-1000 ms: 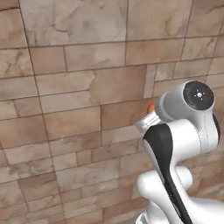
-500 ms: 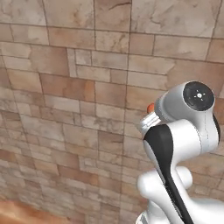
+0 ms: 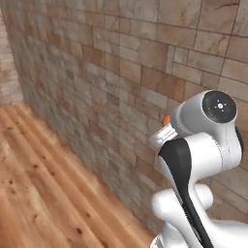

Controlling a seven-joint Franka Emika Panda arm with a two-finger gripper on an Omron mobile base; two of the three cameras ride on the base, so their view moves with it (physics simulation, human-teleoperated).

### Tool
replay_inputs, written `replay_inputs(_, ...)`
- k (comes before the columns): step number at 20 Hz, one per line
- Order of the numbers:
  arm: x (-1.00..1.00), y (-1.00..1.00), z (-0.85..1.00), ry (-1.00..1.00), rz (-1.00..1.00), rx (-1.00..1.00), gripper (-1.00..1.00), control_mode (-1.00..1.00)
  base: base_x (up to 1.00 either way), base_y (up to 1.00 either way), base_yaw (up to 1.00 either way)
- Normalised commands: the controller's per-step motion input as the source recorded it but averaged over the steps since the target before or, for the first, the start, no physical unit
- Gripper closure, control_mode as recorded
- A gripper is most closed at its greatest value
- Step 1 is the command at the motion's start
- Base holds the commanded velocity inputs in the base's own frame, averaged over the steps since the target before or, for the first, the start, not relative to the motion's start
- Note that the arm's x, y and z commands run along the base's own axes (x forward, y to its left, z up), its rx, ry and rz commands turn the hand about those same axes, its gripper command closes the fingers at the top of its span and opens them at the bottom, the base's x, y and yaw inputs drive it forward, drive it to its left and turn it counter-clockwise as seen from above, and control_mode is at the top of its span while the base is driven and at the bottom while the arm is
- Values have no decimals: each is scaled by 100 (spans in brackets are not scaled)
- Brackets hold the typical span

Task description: Pick up the apple and mango from the fridge and place one fruit on each plate on the dining counter.

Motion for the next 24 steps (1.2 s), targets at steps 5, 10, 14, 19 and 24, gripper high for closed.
replay_inputs(5,0,0,0,0,0,0,100,100,53,0,78)
replay_inputs(10,0,0,0,0,0,0,100,100,84,-1,69)
replay_inputs(14,0,0,0,0,0,0,100,100,100,-16,54)
replay_inputs(19,0,0,0,0,0,0,100,100,100,-26,40)
replay_inputs(24,0,0,0,0,0,0,100,100,100,-21,32)
